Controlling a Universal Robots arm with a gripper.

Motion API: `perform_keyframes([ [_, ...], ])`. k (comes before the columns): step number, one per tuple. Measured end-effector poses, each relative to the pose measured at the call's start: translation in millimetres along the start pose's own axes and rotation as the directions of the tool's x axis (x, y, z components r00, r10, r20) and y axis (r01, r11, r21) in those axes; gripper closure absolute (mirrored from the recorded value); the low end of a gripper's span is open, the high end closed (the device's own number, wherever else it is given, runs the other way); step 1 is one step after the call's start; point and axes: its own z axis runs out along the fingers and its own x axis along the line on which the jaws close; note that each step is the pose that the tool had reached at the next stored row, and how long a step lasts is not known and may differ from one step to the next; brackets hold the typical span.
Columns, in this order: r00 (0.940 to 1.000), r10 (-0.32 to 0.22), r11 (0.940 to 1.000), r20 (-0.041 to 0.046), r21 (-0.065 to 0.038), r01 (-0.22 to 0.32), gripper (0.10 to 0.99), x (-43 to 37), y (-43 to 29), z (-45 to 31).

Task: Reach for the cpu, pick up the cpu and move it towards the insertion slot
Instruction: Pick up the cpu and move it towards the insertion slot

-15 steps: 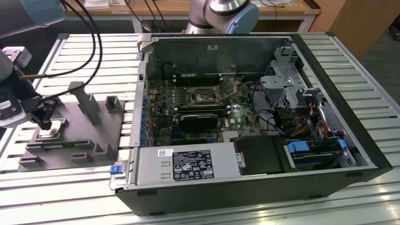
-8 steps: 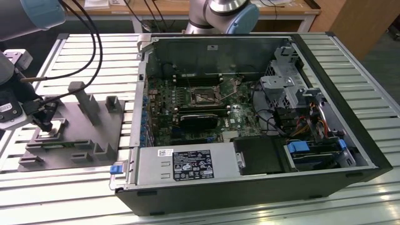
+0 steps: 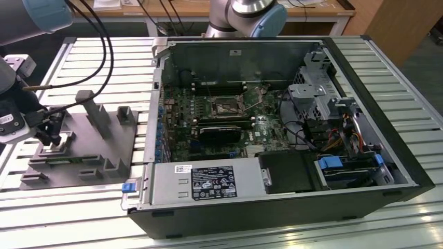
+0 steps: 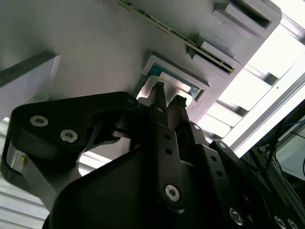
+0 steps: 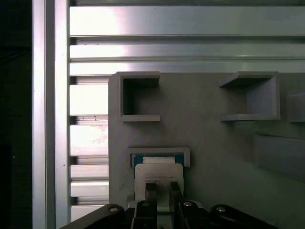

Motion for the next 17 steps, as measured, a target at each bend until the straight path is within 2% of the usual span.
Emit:
perform_keyframes([
  [1, 1.0, 0.0, 1.0, 0.0, 0.0, 0.0, 0.792, 0.0, 0.0, 0.0],
  [2, 1.0, 0.0, 1.0, -0.0001, 0.0, 0.0, 0.792, 0.0, 0.0, 0.0],
  [4, 1.0, 0.0, 1.0, 0.0, 0.0, 0.0, 0.675, 0.0, 0.0, 0.0],
  [5, 1.0, 0.0, 1.0, 0.0, 0.0, 0.0, 0.675, 0.0, 0.0, 0.0],
  [6, 1.0, 0.0, 1.0, 0.0, 0.0, 0.0, 0.616, 0.0, 0.0, 0.0],
  [8, 1.0, 0.0, 1.0, 0.0, 0.0, 0.0, 0.616, 0.0, 0.0, 0.0],
  [9, 1.0, 0.0, 1.0, 0.0001, 0.0, 0.0, 0.502, 0.0, 0.0, 0.0],
  [11, 1.0, 0.0, 1.0, 0.0, 0.0, 0.0, 0.502, 0.0, 0.0, 0.0],
  [12, 1.0, 0.0, 1.0, 0.0, 0.0, 0.0, 0.439, 0.0, 0.0, 0.0],
  [17, 1.0, -0.002, 1.0, 0.0, 0.0, 0.002, 0.439, 0.1, -0.1, 4.4],
])
